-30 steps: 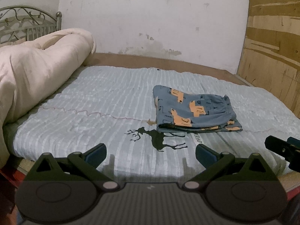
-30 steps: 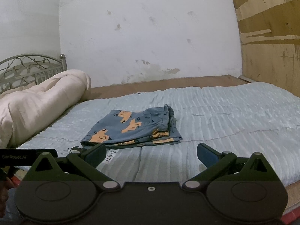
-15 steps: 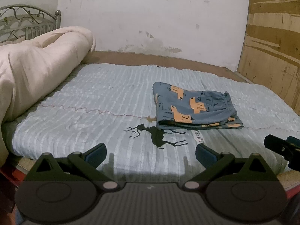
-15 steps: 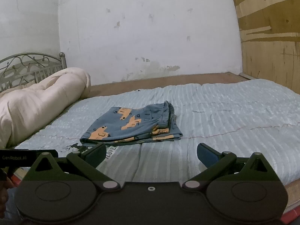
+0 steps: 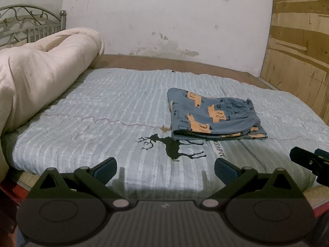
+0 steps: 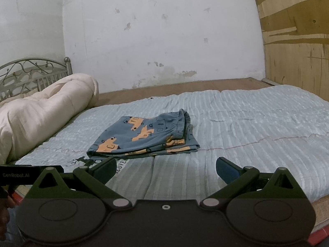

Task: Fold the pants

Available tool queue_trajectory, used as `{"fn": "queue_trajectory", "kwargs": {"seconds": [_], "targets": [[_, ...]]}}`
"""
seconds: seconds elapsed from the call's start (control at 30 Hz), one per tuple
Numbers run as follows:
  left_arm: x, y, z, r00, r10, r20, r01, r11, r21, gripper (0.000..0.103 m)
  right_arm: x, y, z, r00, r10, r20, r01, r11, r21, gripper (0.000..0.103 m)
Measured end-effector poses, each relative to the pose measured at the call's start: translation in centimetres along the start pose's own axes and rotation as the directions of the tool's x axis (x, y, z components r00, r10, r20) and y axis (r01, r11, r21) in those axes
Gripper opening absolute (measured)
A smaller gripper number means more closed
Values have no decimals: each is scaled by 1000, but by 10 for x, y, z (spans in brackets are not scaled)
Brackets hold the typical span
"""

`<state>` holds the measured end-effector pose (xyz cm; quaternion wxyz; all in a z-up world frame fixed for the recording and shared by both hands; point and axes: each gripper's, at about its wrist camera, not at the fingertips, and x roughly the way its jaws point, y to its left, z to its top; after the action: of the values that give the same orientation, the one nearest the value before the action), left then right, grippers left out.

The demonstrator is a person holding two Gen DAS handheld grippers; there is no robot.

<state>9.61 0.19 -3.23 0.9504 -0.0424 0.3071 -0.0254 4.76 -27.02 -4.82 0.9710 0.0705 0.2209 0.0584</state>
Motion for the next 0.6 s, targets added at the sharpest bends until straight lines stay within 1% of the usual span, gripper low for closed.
{"fn": "queue_trajectory", "kwargs": {"seconds": [0.6], "targets": [[4, 0, -3, 1000, -3, -12, 3, 1000, 1, 103, 3, 0, -3, 1000, -1, -6, 1, 1000, 1, 102]]}}
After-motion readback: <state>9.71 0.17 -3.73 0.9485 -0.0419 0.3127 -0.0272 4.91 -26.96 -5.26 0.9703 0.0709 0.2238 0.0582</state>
